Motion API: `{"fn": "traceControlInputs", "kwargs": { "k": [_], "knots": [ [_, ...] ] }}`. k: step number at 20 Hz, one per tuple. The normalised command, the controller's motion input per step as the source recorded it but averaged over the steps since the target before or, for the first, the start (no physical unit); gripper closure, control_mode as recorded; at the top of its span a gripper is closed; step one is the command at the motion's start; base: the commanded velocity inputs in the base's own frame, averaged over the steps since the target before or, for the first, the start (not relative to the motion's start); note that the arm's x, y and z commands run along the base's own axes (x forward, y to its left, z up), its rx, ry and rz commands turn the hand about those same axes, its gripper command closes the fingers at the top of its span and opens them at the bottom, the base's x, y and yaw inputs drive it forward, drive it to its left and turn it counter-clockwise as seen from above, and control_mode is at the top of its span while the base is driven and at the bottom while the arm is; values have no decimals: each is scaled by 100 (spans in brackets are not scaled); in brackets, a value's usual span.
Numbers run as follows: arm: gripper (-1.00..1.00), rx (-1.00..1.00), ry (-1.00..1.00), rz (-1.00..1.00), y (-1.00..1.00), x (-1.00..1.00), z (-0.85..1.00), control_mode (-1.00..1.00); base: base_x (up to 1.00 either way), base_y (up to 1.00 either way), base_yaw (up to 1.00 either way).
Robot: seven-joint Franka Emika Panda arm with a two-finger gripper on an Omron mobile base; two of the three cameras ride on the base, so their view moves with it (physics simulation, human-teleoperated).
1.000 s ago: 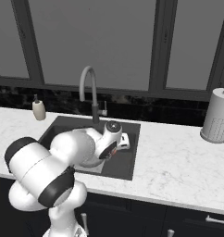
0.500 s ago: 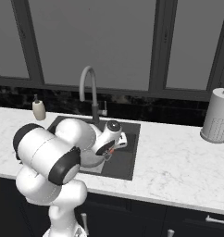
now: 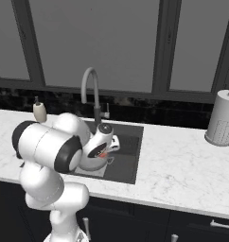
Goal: Put the colander in the sink, put the peach in the colander, and turn on the sink faucet and pour water over the colander.
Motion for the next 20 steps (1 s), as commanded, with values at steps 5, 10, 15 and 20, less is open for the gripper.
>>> {"fn": "traceControlInputs", "kwargs": {
  "k": [5, 10, 15, 20],
  "knots": [
    [100, 0, 1, 4, 3, 7, -34, -100, 0, 0, 0],
    [100, 0, 1, 2, 0, 5, -34, -100, 0, 0, 0],
    [100, 0, 1, 4, 1, 0, -20, -100, 0, 0, 0],
    [100, 0, 3, 2, 9, 1, -6, -100, 0, 0, 0]
  ]
}}
